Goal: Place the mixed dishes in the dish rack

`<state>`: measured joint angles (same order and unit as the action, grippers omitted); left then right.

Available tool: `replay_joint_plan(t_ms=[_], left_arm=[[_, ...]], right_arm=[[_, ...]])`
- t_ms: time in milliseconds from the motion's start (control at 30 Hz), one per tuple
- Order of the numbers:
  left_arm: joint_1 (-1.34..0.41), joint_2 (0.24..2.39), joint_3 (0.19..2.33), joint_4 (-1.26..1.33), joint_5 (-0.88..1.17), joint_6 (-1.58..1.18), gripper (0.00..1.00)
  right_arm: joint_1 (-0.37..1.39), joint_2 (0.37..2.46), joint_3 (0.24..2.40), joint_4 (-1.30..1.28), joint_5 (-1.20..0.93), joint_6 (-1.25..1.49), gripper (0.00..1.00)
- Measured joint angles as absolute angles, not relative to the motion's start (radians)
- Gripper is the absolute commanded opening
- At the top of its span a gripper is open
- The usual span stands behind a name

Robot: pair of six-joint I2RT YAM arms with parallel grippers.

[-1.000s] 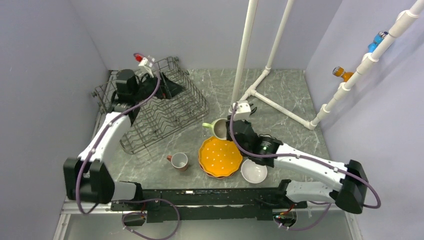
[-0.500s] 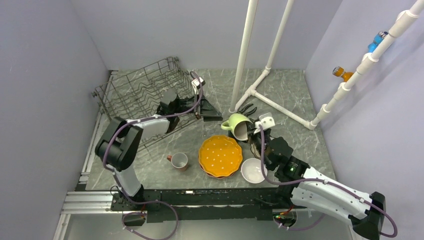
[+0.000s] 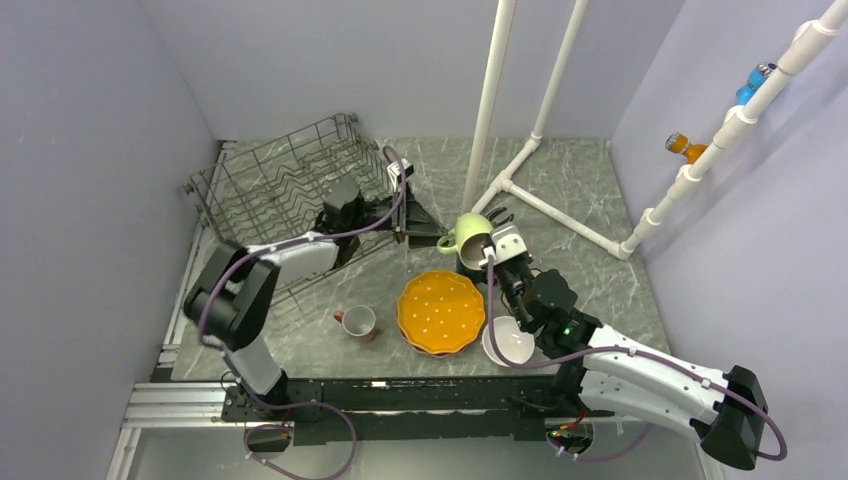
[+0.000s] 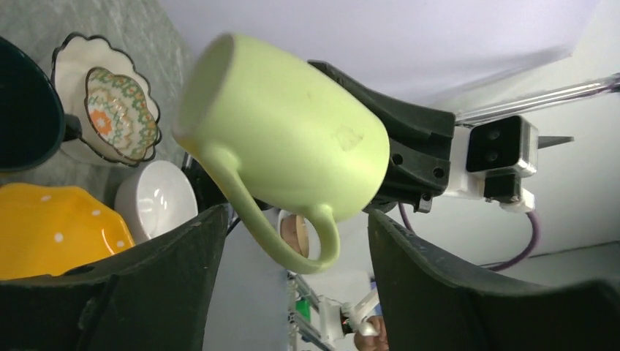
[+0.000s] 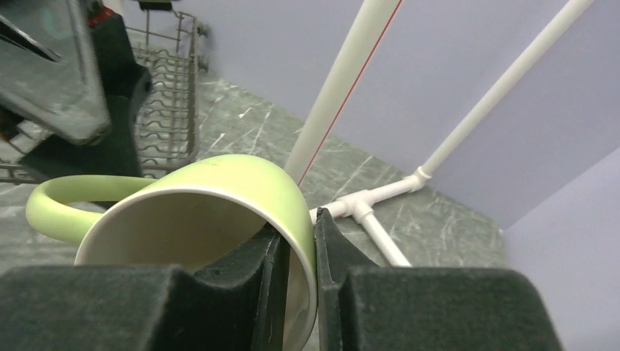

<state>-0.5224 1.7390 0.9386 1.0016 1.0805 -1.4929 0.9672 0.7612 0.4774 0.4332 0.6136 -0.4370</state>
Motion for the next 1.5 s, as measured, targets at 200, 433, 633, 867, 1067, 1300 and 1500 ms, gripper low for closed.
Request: replay_joint_plan(t_ms=[200,433,633,867,1067,1300,1500], left_arm=[[-0.548,1.571,1.025,0.541,1.036,-1.163,0.73],[-0.551,1.646,0.968,0.778,1.096,-1.367,0.50],[-0.528,1.659,0.960,0.813,1.105,-1.443,0.33],[-0.528,1.612,0.974,0.623,1.102,-1.349,0.00],[-0.540,1.476,0.940,0.437,1.010,-1.256,0.00],[-0.583,1.208,0.825,0.256,0.765,-1.138,0.00],[-0.616,1.121,0.749,0.273,0.653,-1.149,0.00]], right_arm=[[0.966,0.775,0.490,0.510,0.612,-0.510,0.00],[0.963,0.847,0.491,0.627,0.546,-0.538,0.00],[0.953,0.898,0.454,0.741,0.524,-0.587,0.00],[0.950,0.902,0.385,0.848,0.485,-0.603,0.00],[0.951,0.883,0.355,0.892,0.416,-0.579,0.18],[0.961,0.867,0.335,0.922,0.315,-0.471,0.48],[0.960,0.889,0.334,0.968,0.279,-0.414,0.66]])
